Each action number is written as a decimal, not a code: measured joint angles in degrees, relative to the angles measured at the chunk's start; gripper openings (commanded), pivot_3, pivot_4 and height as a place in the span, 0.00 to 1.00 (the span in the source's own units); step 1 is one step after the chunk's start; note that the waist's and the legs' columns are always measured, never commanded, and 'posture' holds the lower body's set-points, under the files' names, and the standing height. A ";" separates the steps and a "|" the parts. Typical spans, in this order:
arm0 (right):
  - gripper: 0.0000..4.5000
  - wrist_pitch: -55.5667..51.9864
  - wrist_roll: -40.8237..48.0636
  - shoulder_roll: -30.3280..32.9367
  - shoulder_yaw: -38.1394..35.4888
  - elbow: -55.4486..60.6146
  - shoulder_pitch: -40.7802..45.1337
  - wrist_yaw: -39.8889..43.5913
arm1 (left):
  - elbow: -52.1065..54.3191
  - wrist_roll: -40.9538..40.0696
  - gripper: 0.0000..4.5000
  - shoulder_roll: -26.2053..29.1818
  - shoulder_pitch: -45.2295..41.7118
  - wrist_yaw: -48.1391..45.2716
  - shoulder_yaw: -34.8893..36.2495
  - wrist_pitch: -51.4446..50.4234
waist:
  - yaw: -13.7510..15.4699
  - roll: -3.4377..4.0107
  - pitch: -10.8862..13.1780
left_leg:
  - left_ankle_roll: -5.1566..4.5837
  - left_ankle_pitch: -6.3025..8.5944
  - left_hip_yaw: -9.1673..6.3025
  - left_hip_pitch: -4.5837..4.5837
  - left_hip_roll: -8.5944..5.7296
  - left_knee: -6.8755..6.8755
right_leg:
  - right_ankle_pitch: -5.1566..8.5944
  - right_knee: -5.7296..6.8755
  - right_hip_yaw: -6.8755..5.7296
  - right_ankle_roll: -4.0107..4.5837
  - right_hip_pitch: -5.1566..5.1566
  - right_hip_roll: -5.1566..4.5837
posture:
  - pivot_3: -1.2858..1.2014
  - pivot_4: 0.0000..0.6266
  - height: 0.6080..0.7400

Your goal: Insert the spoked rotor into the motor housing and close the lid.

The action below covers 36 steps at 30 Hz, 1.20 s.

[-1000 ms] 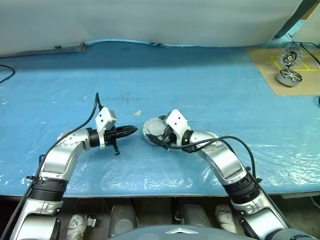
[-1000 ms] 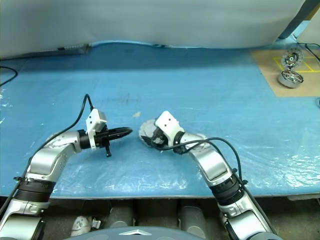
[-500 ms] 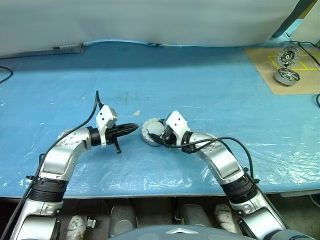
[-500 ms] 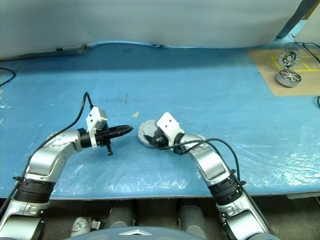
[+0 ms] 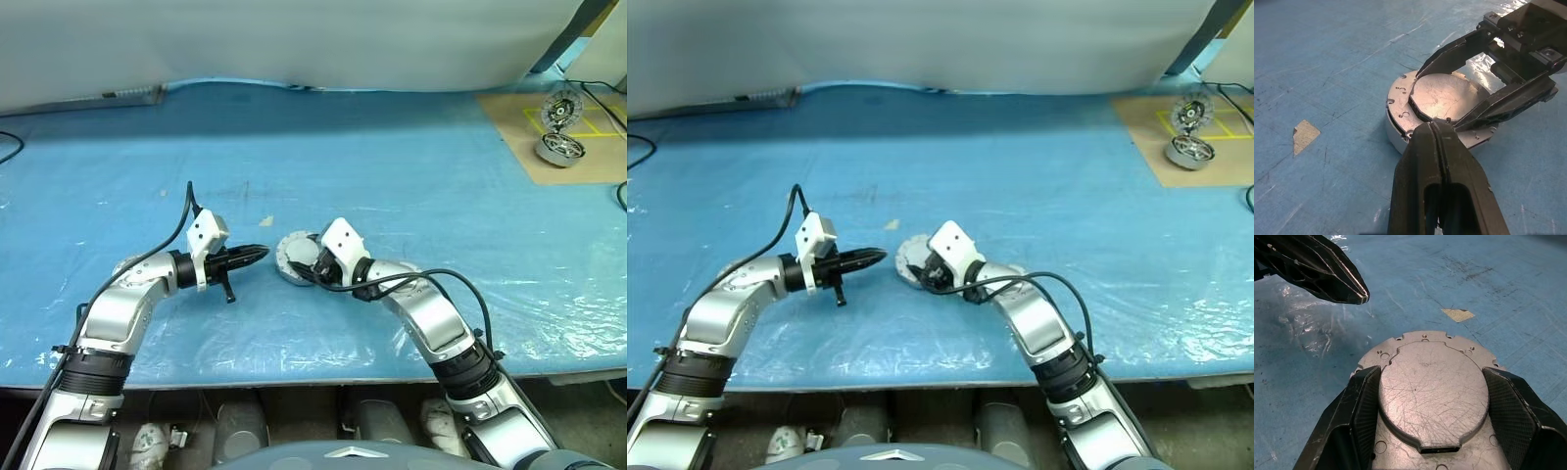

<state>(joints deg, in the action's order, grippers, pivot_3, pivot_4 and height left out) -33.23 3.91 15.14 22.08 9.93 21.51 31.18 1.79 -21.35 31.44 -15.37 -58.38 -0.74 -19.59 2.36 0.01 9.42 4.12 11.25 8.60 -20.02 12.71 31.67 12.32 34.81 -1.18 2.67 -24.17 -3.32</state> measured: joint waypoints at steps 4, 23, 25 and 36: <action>0.65 -3.19 0.00 0.08 0.21 1.22 0.58 0.01 | -1.15 0.06 0.00 0.00 0.09 -0.31 -0.51 1.04 | 0.03 0.00 0.00 | 0.00 0.00 0.00 0.01 0.00 0.00 | 0.00 -0.01 0.00 0.00 0.00 0.00 | 0.52 0.24 1.00; 0.65 -9.81 -2.17 -2.15 1.76 3.44 1.66 -3.28 | -3.18 0.15 0.00 -0.02 0.63 -1.28 -1.24 2.32 | -0.01 -0.01 -0.01 | 0.00 0.00 0.01 0.09 0.01 0.01 | 0.00 0.03 0.02 0.00 0.14 0.00 | 0.52 0.24 1.00; 0.65 -9.93 -2.49 -2.37 1.82 3.54 1.36 -3.67 | -3.13 0.15 0.00 -0.02 0.59 -1.23 -1.28 2.12 | 0.00 -0.01 -0.01 | 0.00 0.00 0.01 0.09 0.01 0.01 | 0.00 0.03 0.02 0.00 0.15 0.00 | 0.52 0.24 1.00; 0.65 -7.35 -4.04 -3.20 2.37 1.92 0.47 -4.91 | -3.13 0.43 0.00 -0.26 -2.32 -0.08 -2.01 1.30 | -0.03 -0.01 -0.03 | 0.01 0.00 0.02 0.36 0.01 0.01 | 0.00 0.05 0.04 0.00 0.39 -0.01 | 0.52 0.24 1.00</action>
<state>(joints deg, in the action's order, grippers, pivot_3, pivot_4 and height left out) -40.58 -0.12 11.94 24.45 11.85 21.98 26.27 -1.34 -20.92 31.18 -17.69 -58.46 -2.75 -18.30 2.33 0.00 9.39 4.12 11.25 8.62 -19.66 12.72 31.68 12.32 34.85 -1.15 2.66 -23.78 -3.33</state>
